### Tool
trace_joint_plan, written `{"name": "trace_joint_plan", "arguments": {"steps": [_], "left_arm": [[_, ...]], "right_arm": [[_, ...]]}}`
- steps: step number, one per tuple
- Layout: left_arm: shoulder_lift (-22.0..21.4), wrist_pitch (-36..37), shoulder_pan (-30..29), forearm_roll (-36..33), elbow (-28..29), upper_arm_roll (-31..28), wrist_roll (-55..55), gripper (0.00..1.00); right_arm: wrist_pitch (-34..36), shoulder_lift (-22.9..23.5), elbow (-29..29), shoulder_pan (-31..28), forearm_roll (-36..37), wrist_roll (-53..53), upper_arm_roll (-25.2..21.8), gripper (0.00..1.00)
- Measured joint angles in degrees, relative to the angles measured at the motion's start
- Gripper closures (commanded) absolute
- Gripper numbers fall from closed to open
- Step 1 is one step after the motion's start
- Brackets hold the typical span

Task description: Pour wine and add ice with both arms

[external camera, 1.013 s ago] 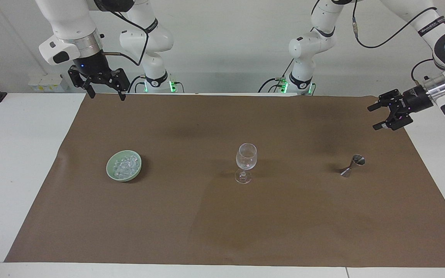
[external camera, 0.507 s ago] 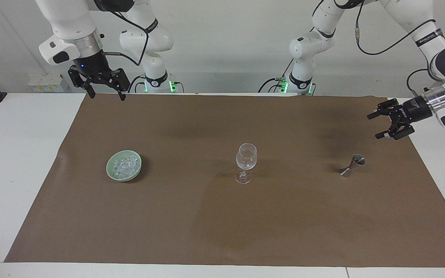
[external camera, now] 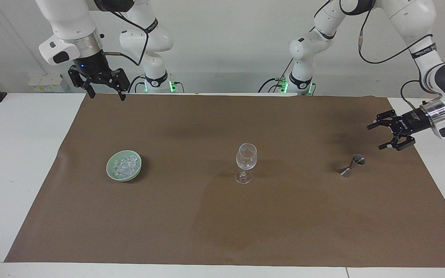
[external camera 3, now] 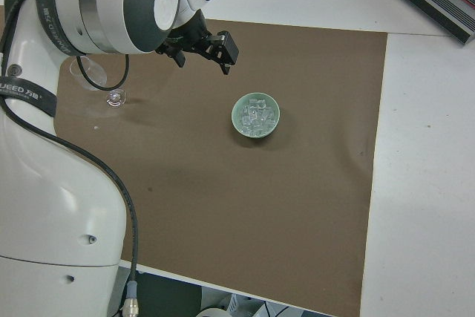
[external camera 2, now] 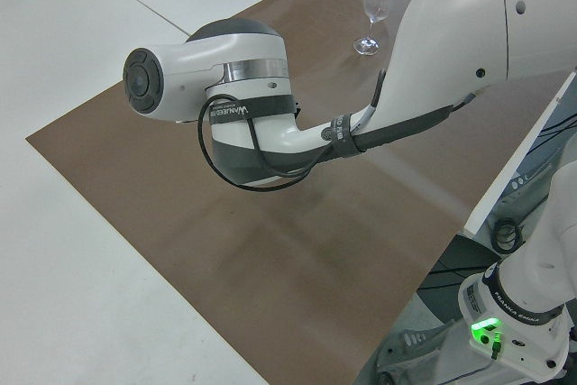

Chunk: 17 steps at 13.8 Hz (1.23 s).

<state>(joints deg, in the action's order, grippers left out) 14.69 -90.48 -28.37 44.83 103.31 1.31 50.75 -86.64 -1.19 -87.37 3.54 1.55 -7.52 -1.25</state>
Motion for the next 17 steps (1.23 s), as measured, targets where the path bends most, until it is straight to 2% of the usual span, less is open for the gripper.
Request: {"name": "trace_joint_plan", "arguments": {"steps": [17], "left_arm": [[0.6, -2.2, -0.2, 3.1, 0.2, 0.2, 0.0, 0.00]], "right_arm": [[0.0, 0.0, 0.0, 0.0, 0.0, 0.0, 0.0, 0.00]]}}
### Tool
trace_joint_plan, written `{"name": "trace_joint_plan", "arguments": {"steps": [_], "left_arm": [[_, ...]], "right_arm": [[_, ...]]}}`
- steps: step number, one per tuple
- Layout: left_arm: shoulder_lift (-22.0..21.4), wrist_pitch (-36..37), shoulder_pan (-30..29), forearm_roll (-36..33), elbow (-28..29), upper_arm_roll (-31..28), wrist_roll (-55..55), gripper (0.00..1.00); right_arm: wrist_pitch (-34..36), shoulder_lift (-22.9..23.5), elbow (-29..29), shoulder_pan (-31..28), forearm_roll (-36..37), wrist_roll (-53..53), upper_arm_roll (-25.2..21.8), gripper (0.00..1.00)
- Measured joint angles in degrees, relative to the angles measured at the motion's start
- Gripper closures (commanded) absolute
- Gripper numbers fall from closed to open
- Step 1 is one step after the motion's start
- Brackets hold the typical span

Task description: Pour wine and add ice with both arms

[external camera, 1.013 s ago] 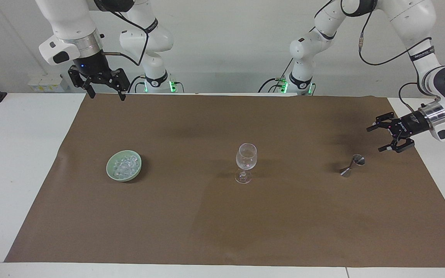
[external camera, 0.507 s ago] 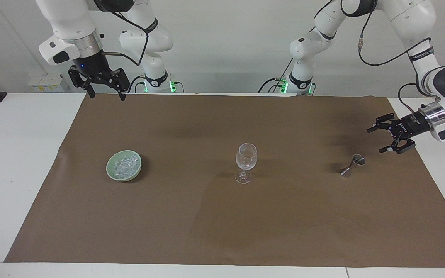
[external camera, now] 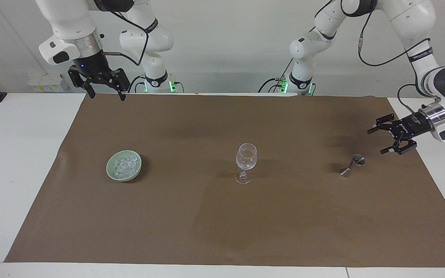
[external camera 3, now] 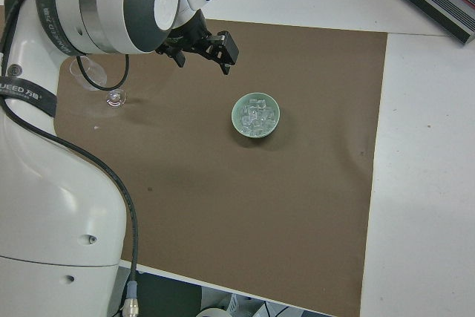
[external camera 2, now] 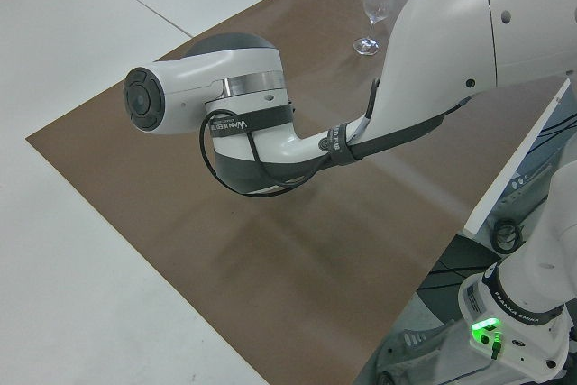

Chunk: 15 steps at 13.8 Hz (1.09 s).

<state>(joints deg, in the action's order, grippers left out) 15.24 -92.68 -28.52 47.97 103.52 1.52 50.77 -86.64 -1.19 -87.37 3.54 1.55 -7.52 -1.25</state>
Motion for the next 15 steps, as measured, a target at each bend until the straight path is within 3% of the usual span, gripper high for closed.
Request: {"name": "trace_joint_plan", "arguments": {"steps": [9, 15], "left_arm": [[2.6, 0.8, 0.0, 0.5, -0.2, 0.6, 0.0, 0.00], [9.0, 3.7, -0.2, 3.5, -4.1, 0.5, 0.0, 0.00]], "right_arm": [[0.0, 0.0, 0.0, 0.0, 0.0, 0.0, 0.0, 0.00], [0.0, 0.0, 0.0, 0.0, 0.0, 0.0, 0.0, 0.00]]}}
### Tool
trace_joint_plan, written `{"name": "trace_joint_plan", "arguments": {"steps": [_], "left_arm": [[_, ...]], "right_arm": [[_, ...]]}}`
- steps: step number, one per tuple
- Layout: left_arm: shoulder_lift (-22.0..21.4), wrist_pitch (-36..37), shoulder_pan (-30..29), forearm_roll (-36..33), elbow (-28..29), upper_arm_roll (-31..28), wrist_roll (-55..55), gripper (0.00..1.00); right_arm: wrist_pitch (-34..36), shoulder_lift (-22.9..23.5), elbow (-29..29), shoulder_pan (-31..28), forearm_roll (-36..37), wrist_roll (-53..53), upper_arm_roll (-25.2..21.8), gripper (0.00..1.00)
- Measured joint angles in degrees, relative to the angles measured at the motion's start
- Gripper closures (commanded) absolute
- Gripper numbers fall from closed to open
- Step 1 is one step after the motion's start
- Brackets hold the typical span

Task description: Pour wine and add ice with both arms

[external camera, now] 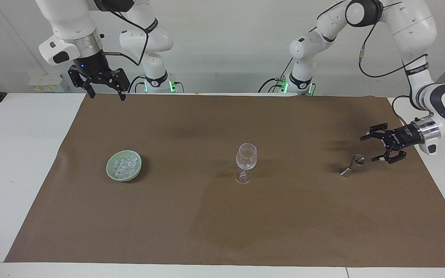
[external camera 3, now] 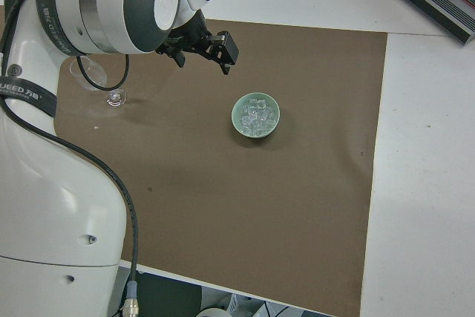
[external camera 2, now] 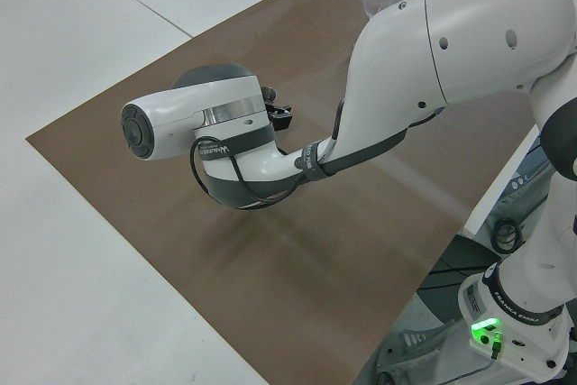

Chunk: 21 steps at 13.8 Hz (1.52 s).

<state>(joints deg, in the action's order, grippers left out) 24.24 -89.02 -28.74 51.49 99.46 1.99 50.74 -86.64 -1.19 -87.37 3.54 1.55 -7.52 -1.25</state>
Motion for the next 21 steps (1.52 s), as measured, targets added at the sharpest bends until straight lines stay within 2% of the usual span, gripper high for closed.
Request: {"name": "trace_joint_plan", "arguments": {"steps": [7, 21], "left_arm": [[5.2, 0.7, -0.7, 2.3, -1.2, 0.0, -1.1, 0.00], [10.2, 0.6, 0.0, 4.5, -1.4, 0.9, -4.8, 0.00]], "right_arm": [[0.0, 0.0, 0.0, 0.0, 0.0, 0.0, 0.0, 0.00], [0.0, 0.0, 0.0, 0.0, 0.0, 0.0, 0.0, 0.00]]}}
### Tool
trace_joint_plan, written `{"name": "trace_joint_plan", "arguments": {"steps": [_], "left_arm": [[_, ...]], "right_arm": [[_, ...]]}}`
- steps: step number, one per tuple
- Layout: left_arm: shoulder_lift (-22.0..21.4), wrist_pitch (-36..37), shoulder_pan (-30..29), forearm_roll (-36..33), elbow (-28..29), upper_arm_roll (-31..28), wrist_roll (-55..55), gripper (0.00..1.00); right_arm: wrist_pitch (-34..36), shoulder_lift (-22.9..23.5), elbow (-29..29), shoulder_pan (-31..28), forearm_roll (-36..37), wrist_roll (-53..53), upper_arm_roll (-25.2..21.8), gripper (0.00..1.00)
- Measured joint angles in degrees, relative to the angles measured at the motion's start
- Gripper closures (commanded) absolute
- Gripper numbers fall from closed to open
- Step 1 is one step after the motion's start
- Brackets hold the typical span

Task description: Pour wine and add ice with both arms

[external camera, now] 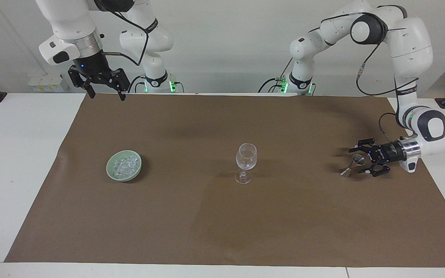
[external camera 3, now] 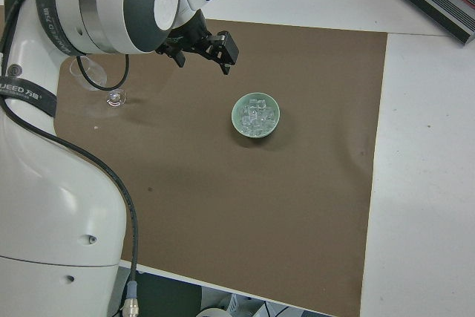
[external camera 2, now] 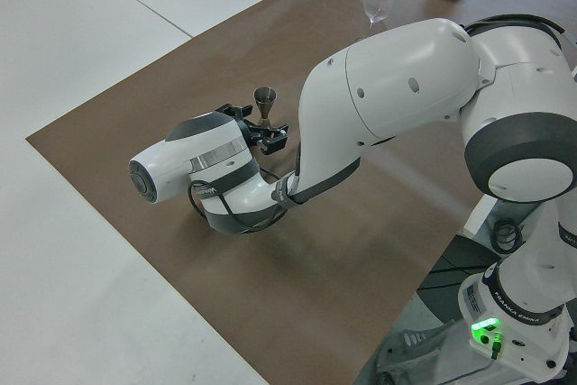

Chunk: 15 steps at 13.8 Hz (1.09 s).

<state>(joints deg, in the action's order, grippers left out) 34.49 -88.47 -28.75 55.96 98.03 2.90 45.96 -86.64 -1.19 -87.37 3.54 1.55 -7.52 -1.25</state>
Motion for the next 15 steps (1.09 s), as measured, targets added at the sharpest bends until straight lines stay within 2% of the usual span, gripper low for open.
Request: {"name": "trace_joint_plan", "arguments": {"steps": [15], "left_arm": [[3.0, 0.0, -0.1, 2.4, -0.4, 1.5, -2.4, 0.00]], "right_arm": [[0.0, 0.0, 0.0, 0.0, 0.0, 0.0, 0.0, 0.00]]}}
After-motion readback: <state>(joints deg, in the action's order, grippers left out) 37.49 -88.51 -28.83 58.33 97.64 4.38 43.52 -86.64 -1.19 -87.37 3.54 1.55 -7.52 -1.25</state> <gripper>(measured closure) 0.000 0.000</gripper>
